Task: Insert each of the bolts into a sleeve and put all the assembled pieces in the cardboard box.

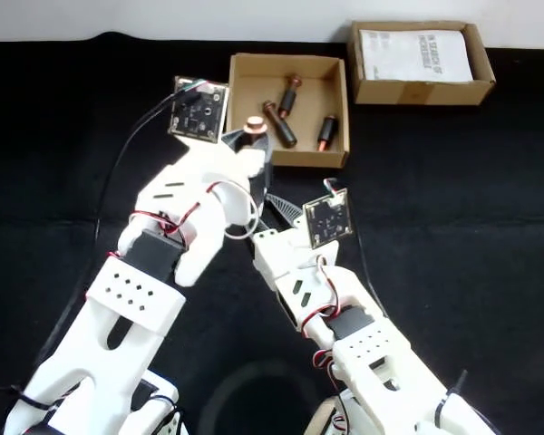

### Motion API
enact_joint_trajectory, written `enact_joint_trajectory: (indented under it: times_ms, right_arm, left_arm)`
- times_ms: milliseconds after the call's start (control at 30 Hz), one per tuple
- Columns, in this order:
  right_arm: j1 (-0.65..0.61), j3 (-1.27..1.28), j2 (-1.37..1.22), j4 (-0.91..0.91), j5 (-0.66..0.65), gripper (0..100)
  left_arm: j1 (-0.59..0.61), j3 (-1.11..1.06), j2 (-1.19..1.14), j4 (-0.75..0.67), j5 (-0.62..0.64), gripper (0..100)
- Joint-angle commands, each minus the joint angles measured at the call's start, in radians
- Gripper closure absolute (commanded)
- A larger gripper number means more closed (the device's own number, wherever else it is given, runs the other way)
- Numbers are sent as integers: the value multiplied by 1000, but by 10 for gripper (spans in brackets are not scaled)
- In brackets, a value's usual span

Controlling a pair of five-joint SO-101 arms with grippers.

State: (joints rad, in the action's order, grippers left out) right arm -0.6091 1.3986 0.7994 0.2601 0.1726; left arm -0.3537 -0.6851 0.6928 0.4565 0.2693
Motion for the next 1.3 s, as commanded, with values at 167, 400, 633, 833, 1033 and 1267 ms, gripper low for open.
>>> enact_joint_trajectory:
  times_ms: [167,400,633,833,1033,1267]
  right_arm:
    - [-2,-62,8,18,6,992]
    - [1,-62,8,16,6,992]
    - [2,-62,8,16,6,992]
    - [2,-62,8,16,5,992]
    - [19,-81,8,8,3,992]
    - [36,-163,1,-91,3,992]
  left_arm:
    - [2,-12,21,-21,-61,991]
    - [-2,-127,21,-29,-57,991]
    - [-4,-262,25,-186,-25,991]
    - [5,-248,27,-186,-26,986]
    - [47,-197,58,43,-18,842]
    - [18,-107,125,410,9,748]
